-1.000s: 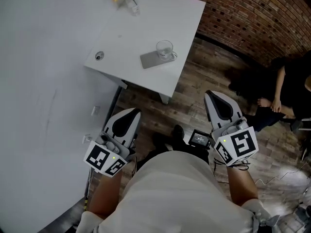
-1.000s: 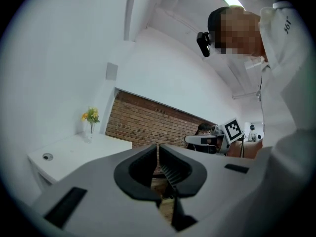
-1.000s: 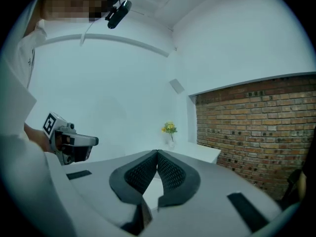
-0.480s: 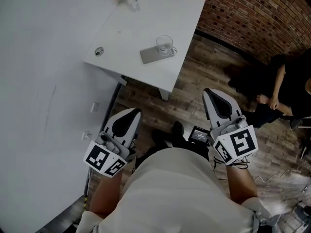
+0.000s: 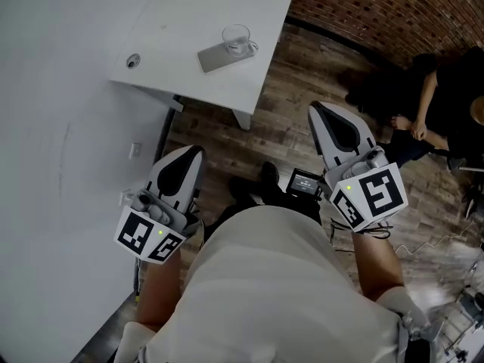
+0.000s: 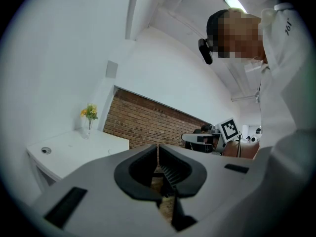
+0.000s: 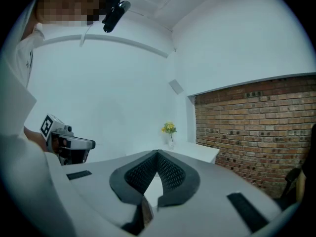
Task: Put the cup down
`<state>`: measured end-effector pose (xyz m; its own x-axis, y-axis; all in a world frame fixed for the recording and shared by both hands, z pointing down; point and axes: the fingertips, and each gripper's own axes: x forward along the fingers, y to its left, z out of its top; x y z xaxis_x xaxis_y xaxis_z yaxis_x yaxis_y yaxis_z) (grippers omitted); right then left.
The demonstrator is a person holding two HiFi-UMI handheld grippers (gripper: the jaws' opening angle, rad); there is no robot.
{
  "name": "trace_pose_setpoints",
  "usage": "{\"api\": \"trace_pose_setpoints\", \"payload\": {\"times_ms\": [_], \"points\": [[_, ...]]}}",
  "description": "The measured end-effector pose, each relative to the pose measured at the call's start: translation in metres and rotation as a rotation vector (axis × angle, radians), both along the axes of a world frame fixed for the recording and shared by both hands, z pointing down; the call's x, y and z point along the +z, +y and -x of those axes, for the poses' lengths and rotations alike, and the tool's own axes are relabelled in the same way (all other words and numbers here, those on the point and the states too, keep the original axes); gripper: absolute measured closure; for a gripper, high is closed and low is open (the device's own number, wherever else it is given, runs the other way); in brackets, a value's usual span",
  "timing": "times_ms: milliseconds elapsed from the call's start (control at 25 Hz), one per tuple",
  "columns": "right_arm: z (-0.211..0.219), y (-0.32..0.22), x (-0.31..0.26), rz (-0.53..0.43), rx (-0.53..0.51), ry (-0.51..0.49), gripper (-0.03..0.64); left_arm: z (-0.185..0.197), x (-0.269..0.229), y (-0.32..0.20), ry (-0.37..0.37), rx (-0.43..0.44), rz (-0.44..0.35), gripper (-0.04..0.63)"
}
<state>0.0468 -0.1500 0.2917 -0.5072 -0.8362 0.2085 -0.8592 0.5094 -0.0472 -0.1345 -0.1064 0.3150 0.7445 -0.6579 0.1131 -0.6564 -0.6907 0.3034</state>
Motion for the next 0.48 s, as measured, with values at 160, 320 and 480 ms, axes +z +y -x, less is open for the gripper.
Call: {"api": "trace_pose_setpoints", "payload": {"times_ms": [160,320,480], "points": [[0.0000,0.0008,-0.0016,-0.006,-0.002,0.008,0.606,-0.0009,-0.0009,0.0015,-0.002,0.002,-0.003,0.575],[-0.0010,0.0010,-0.0003,-0.004,-0.003,0.015,0.606,-0.0043,-0.0001,0.0026,-0.004,0.010,0.000,0.574],[-0.0002,0.0019,0.0012,-0.008,-0.007,0.022,0.606,-0.0068,0.0020,0.0039,-0.005,0.019,-0.001,0.577]]}}
